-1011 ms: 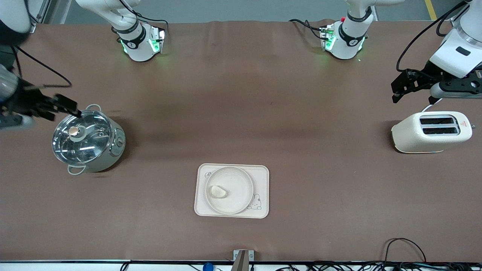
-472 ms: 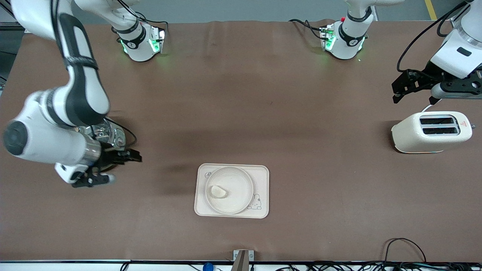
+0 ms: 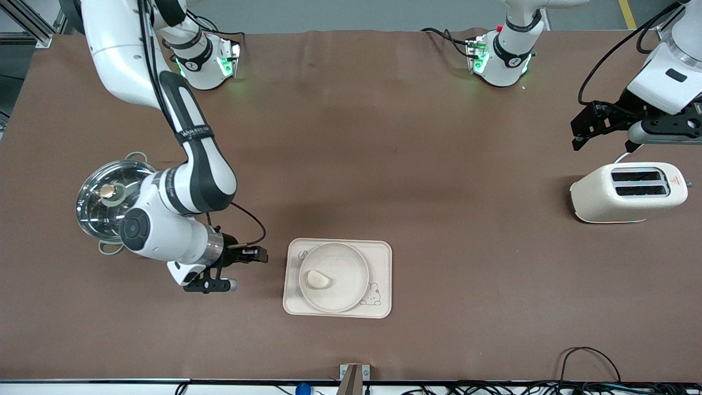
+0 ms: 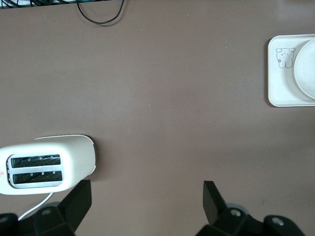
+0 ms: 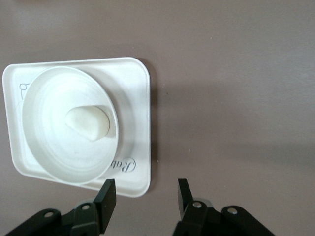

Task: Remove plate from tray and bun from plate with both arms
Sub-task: 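Reach the right gripper past the pot to the white plate's rim, then close the right gripper on the white plate's rim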

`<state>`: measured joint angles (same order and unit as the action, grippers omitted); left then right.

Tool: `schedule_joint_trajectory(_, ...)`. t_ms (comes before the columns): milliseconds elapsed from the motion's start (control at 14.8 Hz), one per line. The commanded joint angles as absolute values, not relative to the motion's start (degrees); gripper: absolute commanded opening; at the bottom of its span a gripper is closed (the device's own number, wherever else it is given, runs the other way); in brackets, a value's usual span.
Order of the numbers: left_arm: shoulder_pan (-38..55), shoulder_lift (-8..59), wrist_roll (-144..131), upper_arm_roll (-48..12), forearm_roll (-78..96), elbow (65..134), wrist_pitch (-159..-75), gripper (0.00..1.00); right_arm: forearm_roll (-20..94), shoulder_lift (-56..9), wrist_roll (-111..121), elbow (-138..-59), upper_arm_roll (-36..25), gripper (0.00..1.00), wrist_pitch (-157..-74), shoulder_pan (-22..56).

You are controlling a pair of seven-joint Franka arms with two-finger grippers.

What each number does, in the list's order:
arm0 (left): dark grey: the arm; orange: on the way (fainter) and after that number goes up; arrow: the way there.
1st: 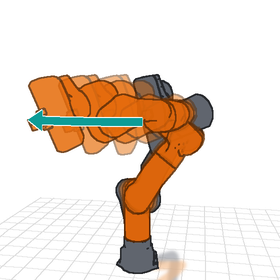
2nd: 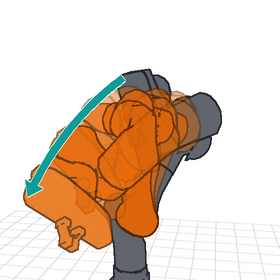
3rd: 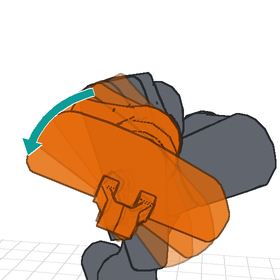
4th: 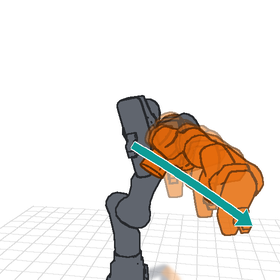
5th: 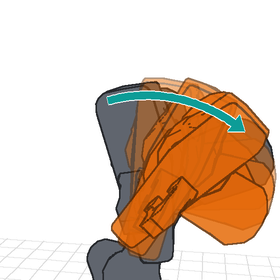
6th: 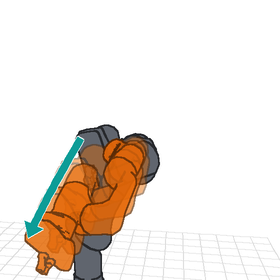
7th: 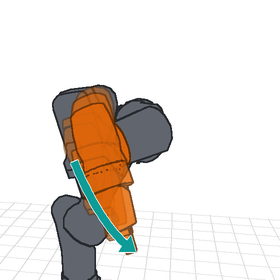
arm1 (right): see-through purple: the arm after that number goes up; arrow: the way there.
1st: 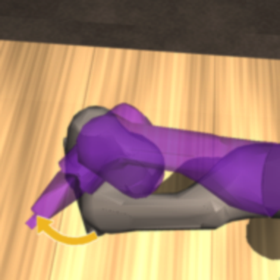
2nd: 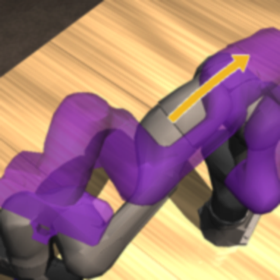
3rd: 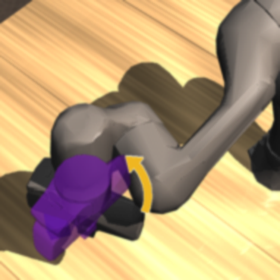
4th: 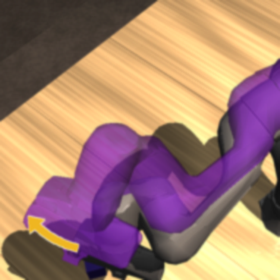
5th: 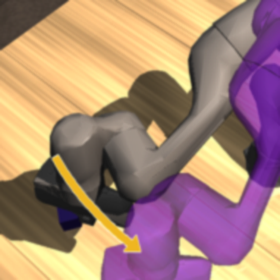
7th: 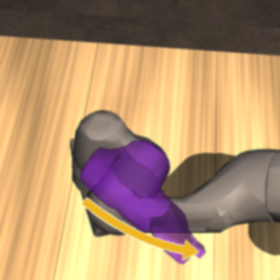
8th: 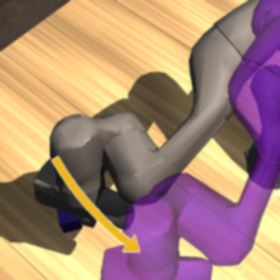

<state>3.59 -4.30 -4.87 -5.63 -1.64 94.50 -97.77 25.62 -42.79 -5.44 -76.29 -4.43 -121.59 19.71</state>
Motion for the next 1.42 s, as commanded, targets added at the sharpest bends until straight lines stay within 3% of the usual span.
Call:
schedule_joint_trajectory(0,3.16,-3.96,-4.57,-5.71,-0.53,93.34,-96.77,1.00,27.94,-47.10,-6.50,-72.17,-2.20,0.57,-123.65,18.72)
schedule_joint_trajectory(539,3.16,-3.96,-4.57,-5.71,-0.53,93.34,-96.77,1.00,33.93,-55.01,-8.78,-67.68,-0.71,0.50,-130.43,20.83)
schedule_joint_trajectory(1146,3.16,-3.96,-4.48,-5.71,-0.53,93.34,-96.77,1.00,33.93,-57.65,-10.11,-67.41,-0.62,0.38,-131.66,22.41)
schedule_joint_trajectory(1348,3.16,-3.96,-4.48,-5.71,-0.53,93.34,-96.77,1.00,33.93,-58.01,-10.20,-67.41,-0.53,0.29,-131.66,22.67)
